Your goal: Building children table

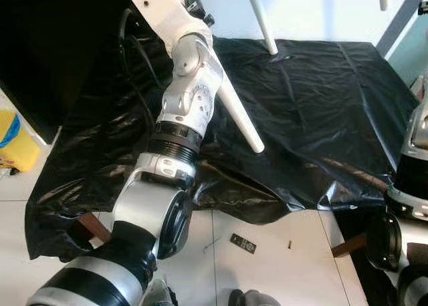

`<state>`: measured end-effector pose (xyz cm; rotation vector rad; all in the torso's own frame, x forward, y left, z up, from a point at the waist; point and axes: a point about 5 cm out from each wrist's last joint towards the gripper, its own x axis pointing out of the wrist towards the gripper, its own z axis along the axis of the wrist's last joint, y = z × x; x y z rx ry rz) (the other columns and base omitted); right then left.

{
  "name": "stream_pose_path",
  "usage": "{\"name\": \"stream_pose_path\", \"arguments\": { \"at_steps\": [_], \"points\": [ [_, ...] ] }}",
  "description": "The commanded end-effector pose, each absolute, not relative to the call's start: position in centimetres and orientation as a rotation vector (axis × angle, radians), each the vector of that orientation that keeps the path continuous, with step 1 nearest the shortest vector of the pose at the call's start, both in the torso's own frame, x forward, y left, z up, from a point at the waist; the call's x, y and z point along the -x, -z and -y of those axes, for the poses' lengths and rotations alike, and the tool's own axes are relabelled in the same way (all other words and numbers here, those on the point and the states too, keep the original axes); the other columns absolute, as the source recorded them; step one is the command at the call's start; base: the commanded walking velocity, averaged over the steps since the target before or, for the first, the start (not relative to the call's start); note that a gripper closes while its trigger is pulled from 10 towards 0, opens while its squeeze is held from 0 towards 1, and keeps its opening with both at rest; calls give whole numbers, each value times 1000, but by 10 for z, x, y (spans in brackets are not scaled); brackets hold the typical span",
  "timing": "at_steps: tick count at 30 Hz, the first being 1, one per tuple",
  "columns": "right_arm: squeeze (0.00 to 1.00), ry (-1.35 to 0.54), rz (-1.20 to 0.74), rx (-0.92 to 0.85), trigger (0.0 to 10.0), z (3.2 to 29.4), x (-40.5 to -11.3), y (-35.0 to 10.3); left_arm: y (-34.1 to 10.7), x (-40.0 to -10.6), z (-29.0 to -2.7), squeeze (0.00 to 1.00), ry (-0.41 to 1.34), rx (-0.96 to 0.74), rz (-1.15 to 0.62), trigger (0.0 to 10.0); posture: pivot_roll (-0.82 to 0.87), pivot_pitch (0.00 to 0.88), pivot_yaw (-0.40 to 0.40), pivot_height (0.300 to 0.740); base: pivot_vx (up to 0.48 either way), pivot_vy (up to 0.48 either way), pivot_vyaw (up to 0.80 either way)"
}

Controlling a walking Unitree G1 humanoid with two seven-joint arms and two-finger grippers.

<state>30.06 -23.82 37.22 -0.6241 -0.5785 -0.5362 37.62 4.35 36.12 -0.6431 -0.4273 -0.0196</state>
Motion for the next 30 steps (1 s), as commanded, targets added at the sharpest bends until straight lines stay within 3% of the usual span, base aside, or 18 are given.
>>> {"name": "stream_pose_path", "arguments": {
  "at_steps": [1,7,10,14,17,20,21,22,23,25,26,27,30],
  "points": [
    [0,428,451,639,0,229,-317,-335,-445,-320,-18,0,477,645,859,0,-11,74,-41,740,0,0,0],
    [0,430,384,608,0,234,-317,-303,-448,-312,-8,0,501,618,870,0,-8,75,-41,740,0,0,0],
    [0,429,299,453,0,236,-316,-243,-425,-307,11,0,578,552,810,0,-4,77,-26,740,0,0,0],
    [0,440,258,371,0,238,-316,-221,-416,-318,16,0,597,504,761,0,1,78,-21,740,0,0,0],
    [0,451,190,139,0,241,-318,-189,-386,-325,26,0,629,427,671,0,17,78,-13,740,0,0,0],
    [0,426,197,93,0,235,-321,-186,-369,-325,31,0,647,383,624,0,22,78,-10,740,0,0,0],
    [0,427,203,104,5765,234,-322,-187,-367,-325,31,0,654,371,613,7961,26,78,-13,740,0,0,0],
    [0,426,204,96,5765,233,-323,-187,-364,-325,31,0,654,358,601,7961,27,77,-14,740,0,0,0],
    [0,427,205,97,10000,233,-323,-187,-363,-325,32,0,652,351,593,10000,29,77,-15,740,0,0,0],
    [0,426,214,97,10000,232,-323,-187,-362,-324,32,0,658,340,591,10000,31,76,-17,740,0,0,0],
    [1000,426,222,93,10000,232,-323,-187,-361,-324,31,576,658,341,588,10000,32,75,-17,740,0,0,0],
    [1000,426,229,92,10000,231,-323,-187,-360,-324,31,1000,661,348,586,10000,33,74,-19,740,0,0,0],
    [1000,418,246,87,10000,230,-324,-186,-359,-324,30,1000,660,349,585,10000,34,74,-21,740,0,0,0]
  ]
}}
